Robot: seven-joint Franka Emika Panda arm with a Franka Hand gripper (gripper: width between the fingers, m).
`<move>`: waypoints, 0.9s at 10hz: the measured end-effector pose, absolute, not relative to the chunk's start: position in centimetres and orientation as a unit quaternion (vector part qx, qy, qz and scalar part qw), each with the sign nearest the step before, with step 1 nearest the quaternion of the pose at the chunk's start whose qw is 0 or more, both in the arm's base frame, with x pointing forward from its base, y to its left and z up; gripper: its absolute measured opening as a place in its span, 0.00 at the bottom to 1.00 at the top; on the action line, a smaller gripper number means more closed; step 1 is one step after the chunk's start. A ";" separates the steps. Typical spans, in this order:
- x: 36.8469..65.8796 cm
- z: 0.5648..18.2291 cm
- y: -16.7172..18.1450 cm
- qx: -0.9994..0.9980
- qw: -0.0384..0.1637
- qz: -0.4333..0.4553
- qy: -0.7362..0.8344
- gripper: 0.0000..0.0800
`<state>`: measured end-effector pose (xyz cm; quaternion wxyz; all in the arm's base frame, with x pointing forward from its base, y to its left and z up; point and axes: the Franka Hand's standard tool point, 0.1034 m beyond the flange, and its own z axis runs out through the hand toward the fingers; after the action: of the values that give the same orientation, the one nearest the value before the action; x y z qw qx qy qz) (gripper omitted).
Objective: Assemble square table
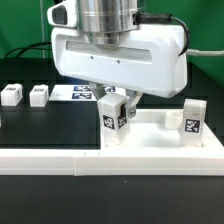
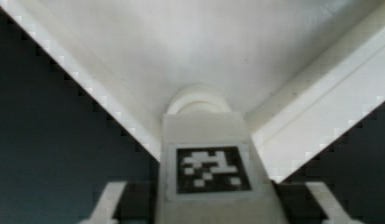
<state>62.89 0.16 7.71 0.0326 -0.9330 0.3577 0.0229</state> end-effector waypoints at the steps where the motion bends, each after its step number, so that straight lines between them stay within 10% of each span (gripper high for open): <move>1: 62.9 7.7 0.2 -0.933 0.033 0.023 0.358 0.36; 9: 62.0 7.6 1.0 -0.765 0.055 -0.010 0.642 0.36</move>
Offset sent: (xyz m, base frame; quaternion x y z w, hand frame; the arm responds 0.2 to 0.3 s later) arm 0.0000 0.0000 0.0000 0.0000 0.0000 0.1296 0.9916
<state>62.05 1.01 7.57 0.0549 -0.7646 0.6421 -0.0100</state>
